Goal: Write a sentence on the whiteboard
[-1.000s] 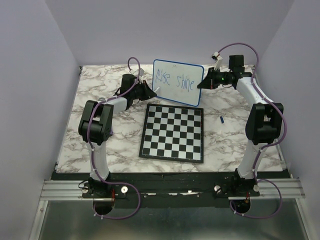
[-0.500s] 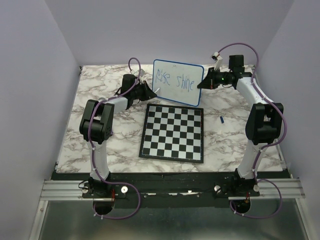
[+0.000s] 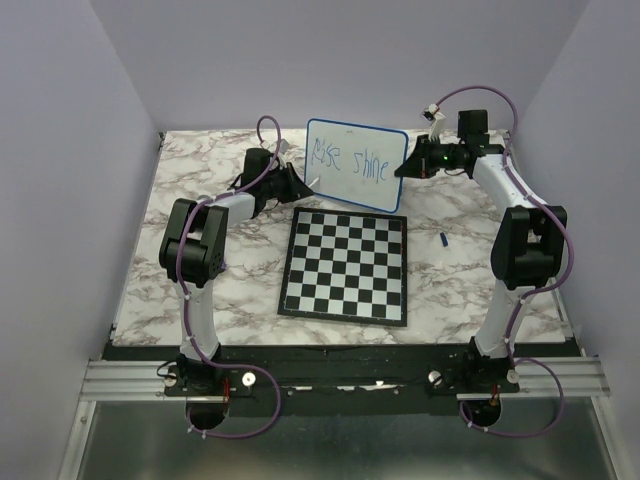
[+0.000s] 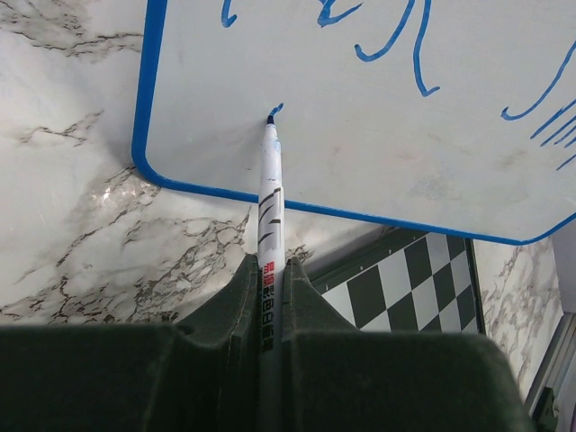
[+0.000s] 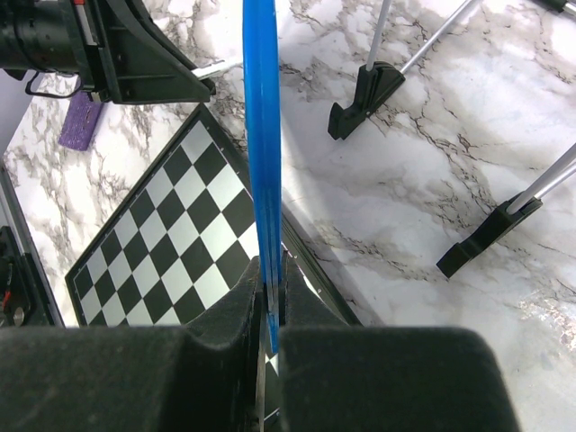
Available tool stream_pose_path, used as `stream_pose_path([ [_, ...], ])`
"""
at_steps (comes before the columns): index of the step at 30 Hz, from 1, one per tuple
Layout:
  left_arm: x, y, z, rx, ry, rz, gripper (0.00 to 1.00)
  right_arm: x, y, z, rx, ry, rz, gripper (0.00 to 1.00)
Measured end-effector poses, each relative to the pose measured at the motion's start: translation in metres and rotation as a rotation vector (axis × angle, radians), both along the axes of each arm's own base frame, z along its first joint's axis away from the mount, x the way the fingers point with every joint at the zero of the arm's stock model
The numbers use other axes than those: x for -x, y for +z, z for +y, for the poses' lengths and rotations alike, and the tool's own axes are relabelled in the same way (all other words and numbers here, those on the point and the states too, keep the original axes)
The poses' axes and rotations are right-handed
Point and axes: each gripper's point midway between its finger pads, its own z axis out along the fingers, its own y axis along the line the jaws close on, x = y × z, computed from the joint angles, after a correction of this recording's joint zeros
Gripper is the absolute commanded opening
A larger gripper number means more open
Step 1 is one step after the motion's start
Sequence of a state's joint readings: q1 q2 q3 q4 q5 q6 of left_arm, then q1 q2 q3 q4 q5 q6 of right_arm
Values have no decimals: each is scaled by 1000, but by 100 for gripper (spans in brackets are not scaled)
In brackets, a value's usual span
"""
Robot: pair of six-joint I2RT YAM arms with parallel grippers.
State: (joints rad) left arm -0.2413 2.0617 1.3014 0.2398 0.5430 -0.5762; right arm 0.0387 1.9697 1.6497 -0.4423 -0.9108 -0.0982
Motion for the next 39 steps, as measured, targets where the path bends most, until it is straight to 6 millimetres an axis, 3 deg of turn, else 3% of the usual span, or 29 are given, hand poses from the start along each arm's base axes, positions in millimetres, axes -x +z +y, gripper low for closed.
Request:
stream_pose_path([
  [17, 5, -4, -1, 1, -16, 22, 0, 0, 0, 0, 0, 0, 0, 0],
  [39, 25, -24, -4, -22, -38, 95, 0, 0, 0, 0, 0, -1, 0, 0],
])
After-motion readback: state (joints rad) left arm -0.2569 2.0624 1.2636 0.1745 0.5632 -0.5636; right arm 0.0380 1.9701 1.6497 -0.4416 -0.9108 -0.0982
